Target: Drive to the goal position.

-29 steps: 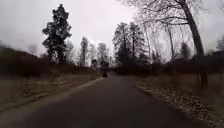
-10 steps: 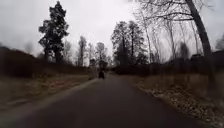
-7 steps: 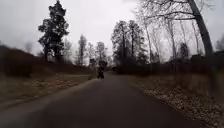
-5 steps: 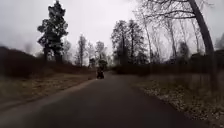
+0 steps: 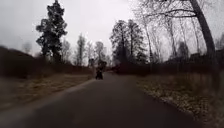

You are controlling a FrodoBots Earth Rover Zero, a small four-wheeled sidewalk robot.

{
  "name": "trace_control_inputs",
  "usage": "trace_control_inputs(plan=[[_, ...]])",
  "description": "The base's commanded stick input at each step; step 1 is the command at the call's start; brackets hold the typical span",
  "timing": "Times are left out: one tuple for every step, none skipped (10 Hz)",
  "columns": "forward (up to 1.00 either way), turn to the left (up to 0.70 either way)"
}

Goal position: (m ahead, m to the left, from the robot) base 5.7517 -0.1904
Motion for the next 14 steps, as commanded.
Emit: trace_control_inputs(plan=[[0.45, 0.0], [0.45, 0.0], [0.45, 0.0], [0.45, 0.0], [0.45, 0.0], [0.45, 0.0], [0.45, 0.0], [0.45, 0.0], [0.45, 0.0], [0.45, 0.0], [0.45, 0.0], [0.45, 0.0], [0.45, 0.0], [0.45, 0.0]])
